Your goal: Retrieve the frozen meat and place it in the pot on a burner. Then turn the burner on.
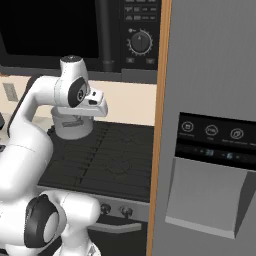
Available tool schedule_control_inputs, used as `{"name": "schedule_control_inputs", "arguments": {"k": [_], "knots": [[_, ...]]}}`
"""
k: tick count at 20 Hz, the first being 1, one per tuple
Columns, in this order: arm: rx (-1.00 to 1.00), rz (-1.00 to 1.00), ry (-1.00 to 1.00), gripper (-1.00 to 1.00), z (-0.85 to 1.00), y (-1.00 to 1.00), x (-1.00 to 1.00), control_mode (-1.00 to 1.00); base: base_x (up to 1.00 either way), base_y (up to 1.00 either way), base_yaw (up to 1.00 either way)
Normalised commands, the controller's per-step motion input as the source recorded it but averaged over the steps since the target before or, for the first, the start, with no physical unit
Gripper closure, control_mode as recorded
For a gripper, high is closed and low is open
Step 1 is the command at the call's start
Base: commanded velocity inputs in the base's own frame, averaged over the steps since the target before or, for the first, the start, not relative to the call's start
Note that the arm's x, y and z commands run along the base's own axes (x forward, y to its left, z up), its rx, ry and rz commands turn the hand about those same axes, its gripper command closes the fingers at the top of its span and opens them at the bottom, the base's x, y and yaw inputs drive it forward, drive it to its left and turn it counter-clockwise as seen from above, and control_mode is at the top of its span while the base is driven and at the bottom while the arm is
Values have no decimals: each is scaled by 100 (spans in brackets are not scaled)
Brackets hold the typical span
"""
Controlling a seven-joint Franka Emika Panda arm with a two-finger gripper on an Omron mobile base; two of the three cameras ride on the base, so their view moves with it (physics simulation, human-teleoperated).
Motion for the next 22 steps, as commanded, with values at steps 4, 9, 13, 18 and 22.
{"name": "schedule_control_inputs", "arguments": {"k": [4,9,13,18,22], "knots": [[0,0,0,-100,0,0,-8,-100,0,0,0],[0,0,-1,-100,0,3,-24,-100,0,0,0],[-1,0,-7,-100,-8,17,-40,-100,0,0,0],[-2,2,-13,-100,-9,31,-44,-100,0,0,0],[0,4,-19,-100,-7,45,-40,-100,0,0,0]]}}
